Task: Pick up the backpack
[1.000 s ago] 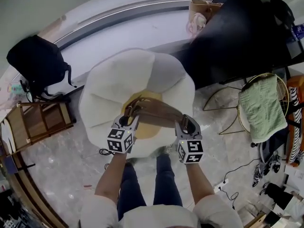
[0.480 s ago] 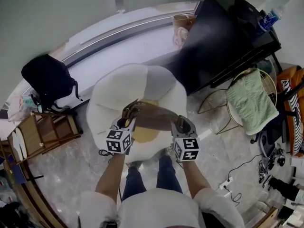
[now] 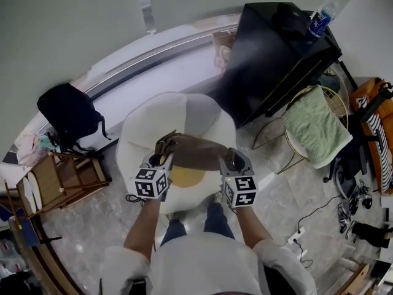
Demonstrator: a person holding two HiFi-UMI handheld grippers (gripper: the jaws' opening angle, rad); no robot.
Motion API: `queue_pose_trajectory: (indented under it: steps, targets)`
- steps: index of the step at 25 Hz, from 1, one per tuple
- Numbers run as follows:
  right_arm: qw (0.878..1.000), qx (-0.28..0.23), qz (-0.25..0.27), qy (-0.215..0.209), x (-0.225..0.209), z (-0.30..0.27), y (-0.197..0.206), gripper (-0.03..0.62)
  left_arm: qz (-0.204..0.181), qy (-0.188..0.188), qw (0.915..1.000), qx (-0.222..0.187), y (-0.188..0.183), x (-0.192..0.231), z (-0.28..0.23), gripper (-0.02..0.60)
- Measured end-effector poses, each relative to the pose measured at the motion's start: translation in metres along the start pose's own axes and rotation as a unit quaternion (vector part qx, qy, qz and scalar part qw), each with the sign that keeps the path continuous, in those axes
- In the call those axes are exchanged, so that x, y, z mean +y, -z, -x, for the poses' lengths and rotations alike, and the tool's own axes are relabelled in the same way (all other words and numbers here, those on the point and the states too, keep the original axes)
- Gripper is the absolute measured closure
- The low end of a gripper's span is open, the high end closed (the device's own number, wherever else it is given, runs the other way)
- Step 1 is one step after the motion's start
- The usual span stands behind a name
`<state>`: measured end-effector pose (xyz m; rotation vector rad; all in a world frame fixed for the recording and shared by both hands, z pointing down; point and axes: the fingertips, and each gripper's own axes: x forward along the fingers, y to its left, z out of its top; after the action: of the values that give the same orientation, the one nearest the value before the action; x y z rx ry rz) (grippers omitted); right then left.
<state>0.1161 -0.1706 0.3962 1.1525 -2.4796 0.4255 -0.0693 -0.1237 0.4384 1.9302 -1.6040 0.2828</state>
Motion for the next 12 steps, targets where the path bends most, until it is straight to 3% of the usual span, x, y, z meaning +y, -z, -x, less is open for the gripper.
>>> queue_pose_trajectory:
  steps: [12]
  targets:
    - [0.999, -0.037, 0.01, 0.005, 0.011, 0.044, -0.043, 0.431, -0.028, -0.006, 0.9991, -0.03, -0.039, -0.029, 0.045, 0.439]
